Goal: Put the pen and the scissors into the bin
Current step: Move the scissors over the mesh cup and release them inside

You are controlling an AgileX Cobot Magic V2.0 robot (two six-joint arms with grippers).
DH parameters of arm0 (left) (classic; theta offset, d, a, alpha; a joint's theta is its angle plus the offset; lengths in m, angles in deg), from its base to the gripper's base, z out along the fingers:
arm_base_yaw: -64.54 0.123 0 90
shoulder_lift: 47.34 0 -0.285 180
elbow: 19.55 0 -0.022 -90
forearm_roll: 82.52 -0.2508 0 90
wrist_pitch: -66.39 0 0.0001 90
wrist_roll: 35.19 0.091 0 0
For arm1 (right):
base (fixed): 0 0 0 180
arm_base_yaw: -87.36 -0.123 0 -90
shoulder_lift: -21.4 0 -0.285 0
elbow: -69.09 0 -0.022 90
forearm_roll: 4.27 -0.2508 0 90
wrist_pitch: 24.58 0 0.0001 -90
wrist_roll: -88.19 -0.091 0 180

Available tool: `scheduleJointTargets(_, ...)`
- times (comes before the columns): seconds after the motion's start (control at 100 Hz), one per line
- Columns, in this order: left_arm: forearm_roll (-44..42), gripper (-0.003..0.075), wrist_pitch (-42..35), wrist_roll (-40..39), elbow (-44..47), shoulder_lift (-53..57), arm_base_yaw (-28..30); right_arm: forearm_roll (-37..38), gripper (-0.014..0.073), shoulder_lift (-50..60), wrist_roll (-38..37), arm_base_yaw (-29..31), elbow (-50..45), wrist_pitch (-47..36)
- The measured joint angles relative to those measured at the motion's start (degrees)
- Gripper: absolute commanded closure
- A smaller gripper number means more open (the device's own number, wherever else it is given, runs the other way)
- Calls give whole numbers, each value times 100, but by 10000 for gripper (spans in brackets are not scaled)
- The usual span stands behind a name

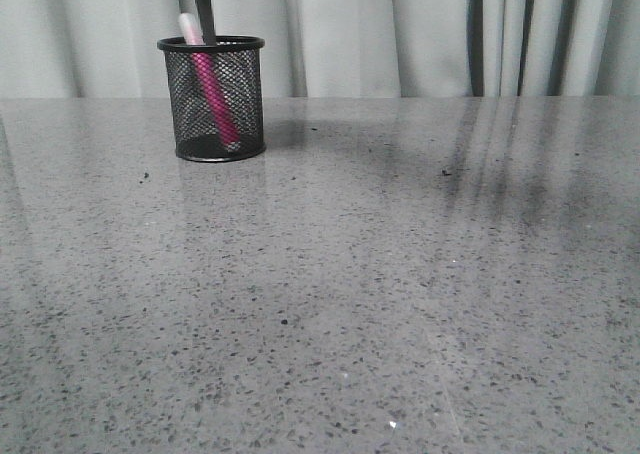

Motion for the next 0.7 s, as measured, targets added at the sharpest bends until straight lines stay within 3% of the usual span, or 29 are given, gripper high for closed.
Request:
scheduleJointTargets(0.27, -237, 739, 239, 0, 0, 135, 0, 4, 646, -303, 0, 23, 0, 228)
scheduleJointTargets(0.37, -298, 739, 239, 0, 0, 135, 0, 4, 520, -303, 7, 23, 0, 448)
scheduleJointTargets(0.54, -468, 739, 239, -15, 24, 135, 0, 4, 207, -80, 7, 23, 0, 942)
scheduleJointTargets(0.61, -732, 739, 239, -203, 149, 135, 0, -47, 155, 151, 7, 23, 0, 1244)
scheduleJointTargets(0.7, -1299, 739, 252, -789, 437, 151, 0, -75, 163, 597, 7, 23, 0, 1722)
